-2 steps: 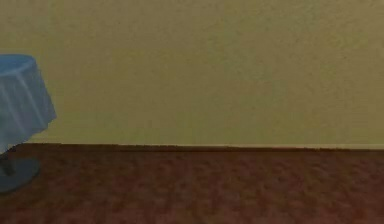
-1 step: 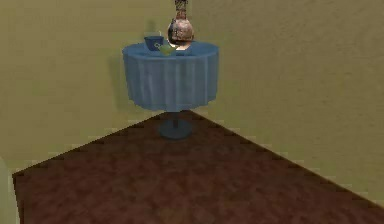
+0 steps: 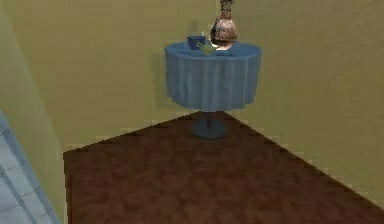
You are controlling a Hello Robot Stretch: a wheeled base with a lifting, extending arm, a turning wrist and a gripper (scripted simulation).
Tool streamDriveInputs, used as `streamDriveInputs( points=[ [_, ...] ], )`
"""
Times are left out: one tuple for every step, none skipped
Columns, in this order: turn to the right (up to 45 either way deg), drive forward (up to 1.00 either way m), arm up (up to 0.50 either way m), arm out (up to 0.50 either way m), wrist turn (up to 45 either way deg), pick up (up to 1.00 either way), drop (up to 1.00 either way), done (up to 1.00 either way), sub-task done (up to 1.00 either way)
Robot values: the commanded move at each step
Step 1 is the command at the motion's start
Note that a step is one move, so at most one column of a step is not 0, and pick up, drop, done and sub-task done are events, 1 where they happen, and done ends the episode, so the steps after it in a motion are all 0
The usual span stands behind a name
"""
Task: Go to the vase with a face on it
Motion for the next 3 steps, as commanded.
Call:
streamDriveInputs(
  points=[
    [0.0, 0.85, 0.0, 0.0, 0.0, 0.0, 0.0, 0.0, 0.0],
    [-12.0, 0.0, 0.0, 0.0, 0.0, 0.0, 0.0, 0.0, 0.0],
    [-3.0, 0.0, 0.0, 0.0, 0.0, 0.0, 0.0, 0.0, 0.0]
  ],
)
